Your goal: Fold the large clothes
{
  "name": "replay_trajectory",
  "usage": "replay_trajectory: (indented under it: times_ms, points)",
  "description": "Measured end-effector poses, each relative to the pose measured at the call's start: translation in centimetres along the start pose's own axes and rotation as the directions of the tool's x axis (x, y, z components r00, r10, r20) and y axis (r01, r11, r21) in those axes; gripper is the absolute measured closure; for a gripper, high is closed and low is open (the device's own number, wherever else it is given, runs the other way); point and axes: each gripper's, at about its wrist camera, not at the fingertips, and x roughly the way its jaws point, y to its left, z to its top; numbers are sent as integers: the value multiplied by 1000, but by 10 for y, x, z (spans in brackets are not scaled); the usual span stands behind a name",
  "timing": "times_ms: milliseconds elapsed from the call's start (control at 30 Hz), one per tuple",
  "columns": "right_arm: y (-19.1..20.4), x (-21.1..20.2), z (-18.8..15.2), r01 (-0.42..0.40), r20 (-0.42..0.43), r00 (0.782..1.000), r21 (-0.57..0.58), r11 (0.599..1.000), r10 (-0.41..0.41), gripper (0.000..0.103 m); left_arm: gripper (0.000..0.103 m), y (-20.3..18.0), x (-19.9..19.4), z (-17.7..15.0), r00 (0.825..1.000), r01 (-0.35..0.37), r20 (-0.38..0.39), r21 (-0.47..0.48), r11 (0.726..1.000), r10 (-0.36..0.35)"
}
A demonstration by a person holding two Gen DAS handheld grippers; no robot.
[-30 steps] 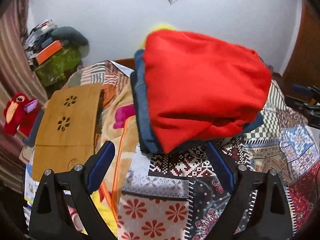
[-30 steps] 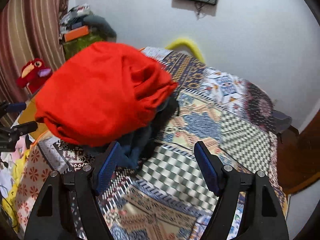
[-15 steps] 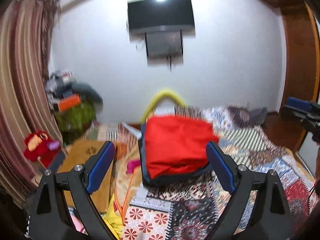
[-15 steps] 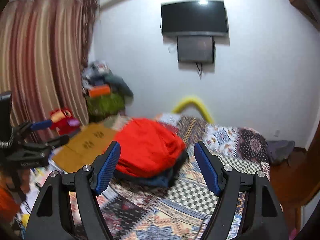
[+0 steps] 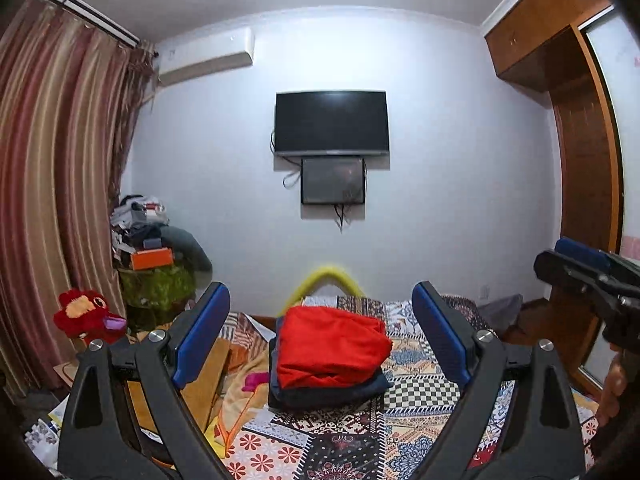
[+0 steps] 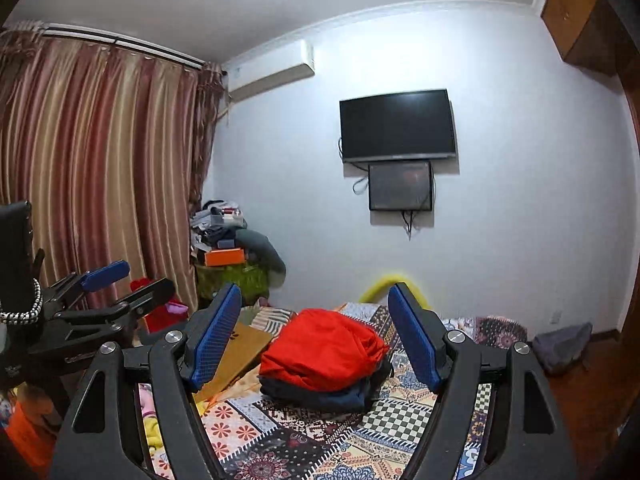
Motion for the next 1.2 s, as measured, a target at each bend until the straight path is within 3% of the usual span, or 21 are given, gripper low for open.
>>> replay_trajectory:
  times_ms: [200,367,500,1200]
  points:
    - [-1,3,-6,43,9,999,1,999,-43,25,8,-1,-17,-4,1000,-6,24,-5,1000,6]
    - [2,-2,-7,51,9,999,5,999,-51,17,0,-4,-27,-10,999,-12,30,0,1000,12]
    - [2,-5,-9,87,7,996,4,996,-87,6,0,-5,-25,-11,1000,-7,11,-8,1000,8]
    - [-4,-13,-14,107,-18,994,25,994,-107,4,0,-8,-20,-18,1000,-1,-20,-12,1000,1]
